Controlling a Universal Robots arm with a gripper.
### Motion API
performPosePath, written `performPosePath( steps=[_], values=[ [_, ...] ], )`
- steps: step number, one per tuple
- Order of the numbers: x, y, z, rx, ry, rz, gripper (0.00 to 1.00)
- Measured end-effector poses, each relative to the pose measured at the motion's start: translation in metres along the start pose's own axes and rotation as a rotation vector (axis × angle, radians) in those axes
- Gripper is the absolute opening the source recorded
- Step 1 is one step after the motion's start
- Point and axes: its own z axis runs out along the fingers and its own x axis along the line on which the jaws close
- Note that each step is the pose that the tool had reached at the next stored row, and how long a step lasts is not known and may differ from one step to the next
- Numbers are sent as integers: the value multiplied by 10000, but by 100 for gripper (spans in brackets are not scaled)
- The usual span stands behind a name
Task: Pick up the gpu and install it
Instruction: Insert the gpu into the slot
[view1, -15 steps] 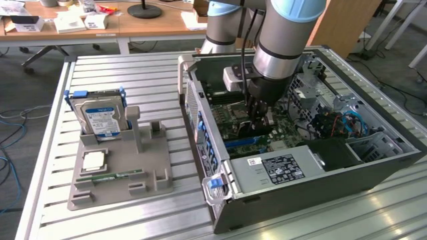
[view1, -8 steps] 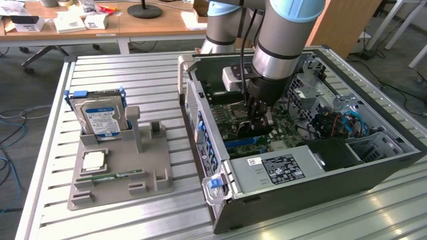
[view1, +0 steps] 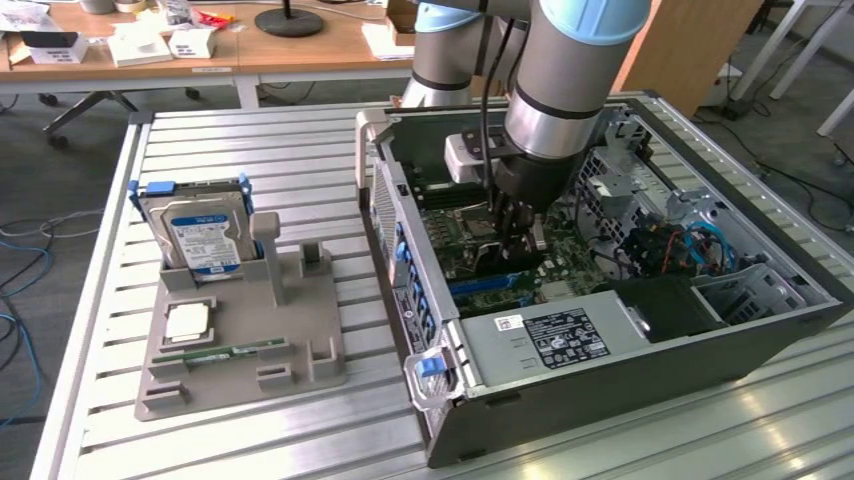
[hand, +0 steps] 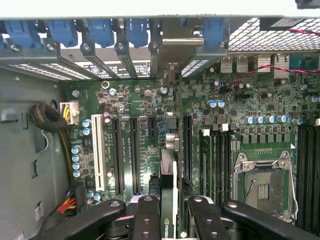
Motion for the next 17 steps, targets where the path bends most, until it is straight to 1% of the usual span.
performPosePath(
  steps=[17],
  values=[
    [3, 11, -1, 0, 1, 0, 26]
  ],
)
